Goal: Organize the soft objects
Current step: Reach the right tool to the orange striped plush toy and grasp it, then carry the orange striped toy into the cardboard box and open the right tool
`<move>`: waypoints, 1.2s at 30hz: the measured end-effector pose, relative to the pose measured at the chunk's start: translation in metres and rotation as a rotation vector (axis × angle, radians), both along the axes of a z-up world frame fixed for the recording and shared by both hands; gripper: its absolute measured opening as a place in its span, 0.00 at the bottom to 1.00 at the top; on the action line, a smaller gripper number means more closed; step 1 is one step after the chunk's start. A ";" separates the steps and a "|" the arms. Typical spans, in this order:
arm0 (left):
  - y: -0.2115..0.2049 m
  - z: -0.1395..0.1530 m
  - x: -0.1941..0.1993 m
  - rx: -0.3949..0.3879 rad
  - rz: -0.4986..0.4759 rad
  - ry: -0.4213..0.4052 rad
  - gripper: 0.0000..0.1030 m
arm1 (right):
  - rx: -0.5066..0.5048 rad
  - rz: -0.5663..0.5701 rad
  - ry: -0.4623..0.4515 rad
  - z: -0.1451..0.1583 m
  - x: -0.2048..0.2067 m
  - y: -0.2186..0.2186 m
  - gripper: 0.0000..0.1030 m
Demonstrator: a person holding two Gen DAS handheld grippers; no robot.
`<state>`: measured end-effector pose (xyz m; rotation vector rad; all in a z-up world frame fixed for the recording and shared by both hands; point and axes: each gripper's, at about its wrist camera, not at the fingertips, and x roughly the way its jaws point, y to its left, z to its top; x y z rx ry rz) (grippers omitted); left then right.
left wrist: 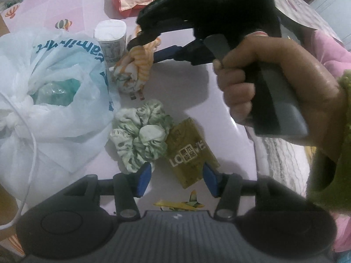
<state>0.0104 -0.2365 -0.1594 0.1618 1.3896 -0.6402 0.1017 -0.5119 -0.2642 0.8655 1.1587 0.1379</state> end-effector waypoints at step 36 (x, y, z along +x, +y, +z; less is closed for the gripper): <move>0.273 0.134 0.088 0.000 0.489 -0.254 0.57 | 0.168 0.316 -0.231 0.161 0.009 0.221 0.35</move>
